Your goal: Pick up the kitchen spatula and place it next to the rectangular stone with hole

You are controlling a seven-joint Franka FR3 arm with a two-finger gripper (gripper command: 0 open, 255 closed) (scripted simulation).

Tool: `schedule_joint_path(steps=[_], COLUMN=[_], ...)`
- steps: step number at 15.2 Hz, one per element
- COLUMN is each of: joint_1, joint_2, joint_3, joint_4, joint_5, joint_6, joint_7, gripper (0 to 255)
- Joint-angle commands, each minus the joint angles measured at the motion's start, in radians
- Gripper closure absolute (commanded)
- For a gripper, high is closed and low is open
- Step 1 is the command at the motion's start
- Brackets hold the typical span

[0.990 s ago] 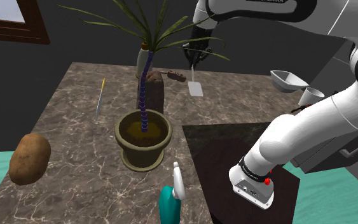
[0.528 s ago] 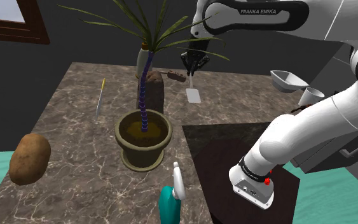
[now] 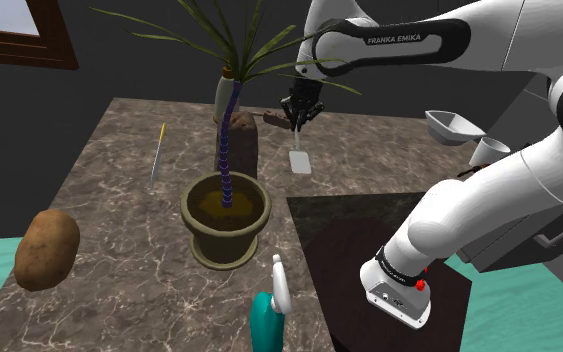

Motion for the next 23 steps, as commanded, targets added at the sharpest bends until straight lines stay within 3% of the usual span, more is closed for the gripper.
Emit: schedule_joint_path(steps=[1,23], joint_1=[0.0,-0.004], joint_2=[0.002,0.119], joint_3=[-0.001,0.007], joint_4=[-0.027,-0.228], joint_5=[0.0,-0.013], joint_6=[0.029,0.347], joint_7=[0.0,0.018], gripper=[255,255])
